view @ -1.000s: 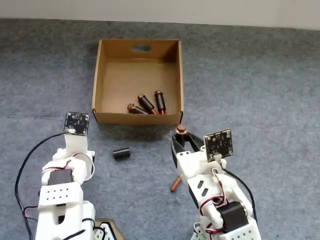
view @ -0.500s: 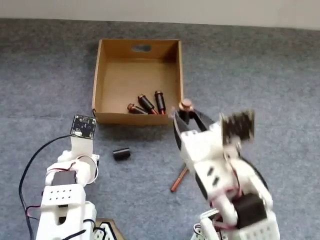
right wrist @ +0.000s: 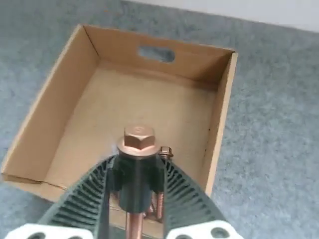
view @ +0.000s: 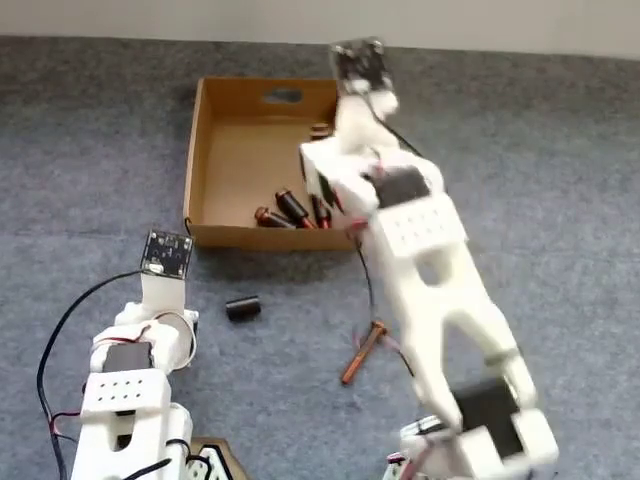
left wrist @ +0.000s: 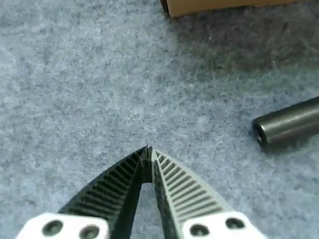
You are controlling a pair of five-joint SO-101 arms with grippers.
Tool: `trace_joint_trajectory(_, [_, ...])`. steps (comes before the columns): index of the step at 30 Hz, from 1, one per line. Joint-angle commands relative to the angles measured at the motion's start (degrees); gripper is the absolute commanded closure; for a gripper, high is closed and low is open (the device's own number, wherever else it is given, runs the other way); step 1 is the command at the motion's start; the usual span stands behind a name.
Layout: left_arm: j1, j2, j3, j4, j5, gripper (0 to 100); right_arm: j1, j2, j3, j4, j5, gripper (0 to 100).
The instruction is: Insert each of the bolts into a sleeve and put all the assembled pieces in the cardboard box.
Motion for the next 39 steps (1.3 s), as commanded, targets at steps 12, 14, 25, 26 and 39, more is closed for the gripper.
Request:
trace_joint_trajectory(12, [0.75,-0.84,-0.31,-0.53,-0.35,98,6.81,33.45,-40.75,6.99,-0.53,99.2])
trace_joint_trajectory(14, [0.75,-0.84,-0.31,-0.53,-0.35,98,6.81,38.46,-45.41,6.99,-0.62,99.2])
trace_joint_trajectory(25, [0.75,-0.84,-0.31,-0.53,-0.35,98,6.81,56.13,-66.15,18.77,-0.62,99.2])
trace_joint_trajectory(26, [0.75,-0.84,-0.31,-0.53,-0.35,98,6.73,57.10,-67.30,19.91,-0.62,99.2])
trace_joint_trajectory(39, [0.75,-0.84,-0.31,-0.53,-0.35,98,6.64,64.48,-75.47,28.88,-0.62,99.2])
